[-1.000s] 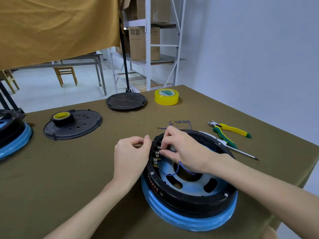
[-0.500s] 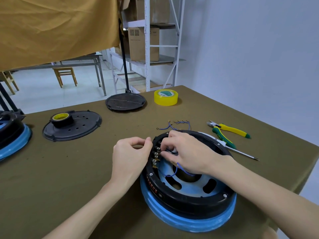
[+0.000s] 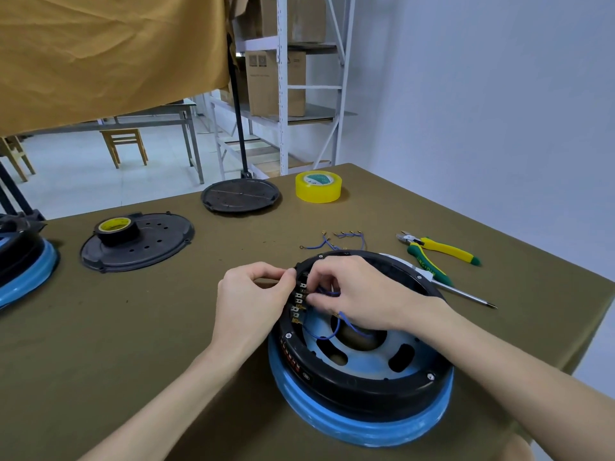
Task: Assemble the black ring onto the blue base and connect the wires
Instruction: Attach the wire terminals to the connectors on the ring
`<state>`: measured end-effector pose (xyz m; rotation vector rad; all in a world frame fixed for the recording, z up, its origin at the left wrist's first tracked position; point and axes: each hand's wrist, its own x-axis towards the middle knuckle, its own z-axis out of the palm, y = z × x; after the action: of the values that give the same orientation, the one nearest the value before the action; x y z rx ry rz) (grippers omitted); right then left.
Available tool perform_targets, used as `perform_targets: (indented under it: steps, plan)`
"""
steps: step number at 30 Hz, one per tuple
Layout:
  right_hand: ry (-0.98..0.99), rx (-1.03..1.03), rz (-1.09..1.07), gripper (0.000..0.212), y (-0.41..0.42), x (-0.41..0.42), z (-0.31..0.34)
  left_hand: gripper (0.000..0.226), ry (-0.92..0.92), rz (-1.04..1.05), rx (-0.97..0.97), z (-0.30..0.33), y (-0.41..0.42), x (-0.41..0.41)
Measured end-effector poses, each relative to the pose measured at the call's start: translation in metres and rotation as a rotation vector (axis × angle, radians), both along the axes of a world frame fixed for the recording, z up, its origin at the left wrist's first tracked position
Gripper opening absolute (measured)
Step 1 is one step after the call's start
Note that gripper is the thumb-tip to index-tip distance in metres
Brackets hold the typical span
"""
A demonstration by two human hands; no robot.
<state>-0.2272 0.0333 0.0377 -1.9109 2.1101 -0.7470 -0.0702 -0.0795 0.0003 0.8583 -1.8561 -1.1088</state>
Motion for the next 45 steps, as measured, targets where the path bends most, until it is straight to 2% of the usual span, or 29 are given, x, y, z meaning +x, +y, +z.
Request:
perform_targets:
  steps: [4,9,12,14,18,25,29,32,35,40,45]
  plan:
    - [-0.172,0.045,-0.037,0.012,0.004,-0.001,0.002,0.008,-0.004,-0.022,-0.019,0.001,-0.001,0.000]
    - [-0.269,-0.112,-0.232,0.012,0.005,-0.009,0.006,0.012,0.022,-0.073,0.002,0.000,-0.002,0.000]
    - [-0.281,0.050,-0.294,0.005,-0.004,-0.010,0.016,0.011,0.029,-0.063,0.007,-0.002,-0.003,-0.001]
    - [-0.339,0.163,-0.239,0.013,-0.009,-0.009,0.021,0.011,0.025,-0.058,0.013,-0.003,-0.003,-0.001]
    - [-0.469,0.212,-0.231,0.009,-0.011,-0.012,0.026,0.012,0.037,-0.055,0.014,-0.003,-0.002,-0.002]
    - [-0.490,0.171,-0.262,0.003,-0.019,-0.014,0.021,0.010,0.048,-0.078,0.025,-0.004,-0.004,-0.002]
    - [-0.412,0.172,-0.213,0.012,-0.015,-0.016,0.022,0.012,-0.011,-0.085,-0.012,0.000,-0.006,-0.001]
    - [-0.402,0.100,-0.193,0.021,0.006,-0.022,0.025,0.009,-0.063,-0.112,-0.037,0.003,-0.008,-0.001]
    - [-0.292,0.055,-0.127,0.014,0.031,-0.030,0.028,0.009,-0.067,-0.134,-0.040,0.005,-0.009,-0.002]
    - [-0.373,0.058,-0.036,0.007,0.048,-0.035,0.031,0.010,-0.078,-0.143,-0.041,0.005,-0.008,-0.002]
    - [-0.197,0.038,-0.100,0.009,0.047,-0.047,0.031,0.010,-0.089,-0.153,-0.024,0.009,-0.007,-0.001]
